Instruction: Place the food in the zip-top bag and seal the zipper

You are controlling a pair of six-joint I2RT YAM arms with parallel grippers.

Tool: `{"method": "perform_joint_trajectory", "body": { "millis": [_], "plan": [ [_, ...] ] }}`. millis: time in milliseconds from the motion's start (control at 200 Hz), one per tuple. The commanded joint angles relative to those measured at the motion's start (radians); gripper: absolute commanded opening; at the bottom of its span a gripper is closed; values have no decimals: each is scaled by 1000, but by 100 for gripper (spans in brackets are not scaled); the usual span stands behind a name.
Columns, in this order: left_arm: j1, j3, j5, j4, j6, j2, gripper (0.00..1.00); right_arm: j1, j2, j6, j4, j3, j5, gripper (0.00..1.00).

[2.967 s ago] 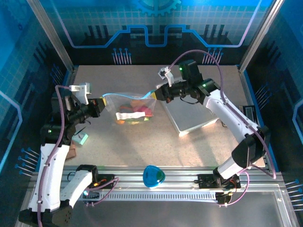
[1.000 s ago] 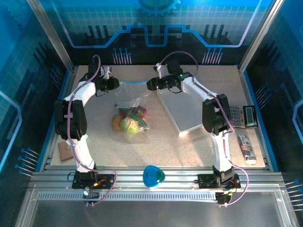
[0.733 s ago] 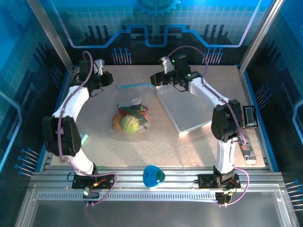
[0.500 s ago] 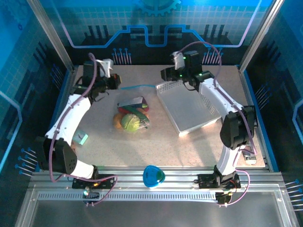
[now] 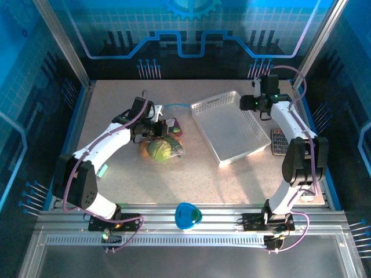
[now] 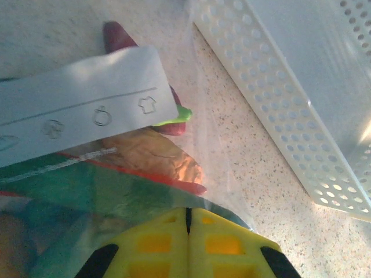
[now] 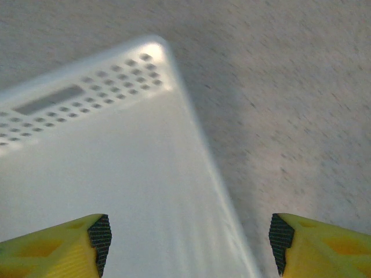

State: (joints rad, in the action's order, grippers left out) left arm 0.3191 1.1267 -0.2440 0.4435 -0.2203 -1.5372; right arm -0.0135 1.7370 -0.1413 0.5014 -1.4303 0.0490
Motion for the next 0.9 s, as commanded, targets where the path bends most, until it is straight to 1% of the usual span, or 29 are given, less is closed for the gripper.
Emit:
{"method": "perform_joint_trajectory", "body": {
  "millis": [0, 95, 170, 300, 510, 605, 765, 895],
  "plan": [
    [19, -12, -73, -32, -30, -44, 0, 38, -10, -3, 49, 33, -27, 75],
    [22, -9, -97, -39, -36, -60, 0, 62, 17, -8, 59, 39, -59, 75],
    [22, -8, -91, -36, -41, -40, 0, 71, 39, -8, 66, 41, -80, 75],
    [21, -4, -43, -9, -34, 43, 1, 88, 60, -22, 70, 51, -145, 75],
    [20, 5, 27, 60, -5, 170, 5, 109, 53, -48, 67, 101, -283, 73],
    [14, -3, 48, 74, 1, 219, 6, 112, 53, -52, 64, 124, -299, 73],
    [-10, -25, 54, 92, 2, 290, 9, 109, 16, -68, 47, 172, -353, 72],
    [-42, -49, 50, 105, 2, 335, 10, 102, -42, -94, 29, 232, -448, 71]
  ]
}}
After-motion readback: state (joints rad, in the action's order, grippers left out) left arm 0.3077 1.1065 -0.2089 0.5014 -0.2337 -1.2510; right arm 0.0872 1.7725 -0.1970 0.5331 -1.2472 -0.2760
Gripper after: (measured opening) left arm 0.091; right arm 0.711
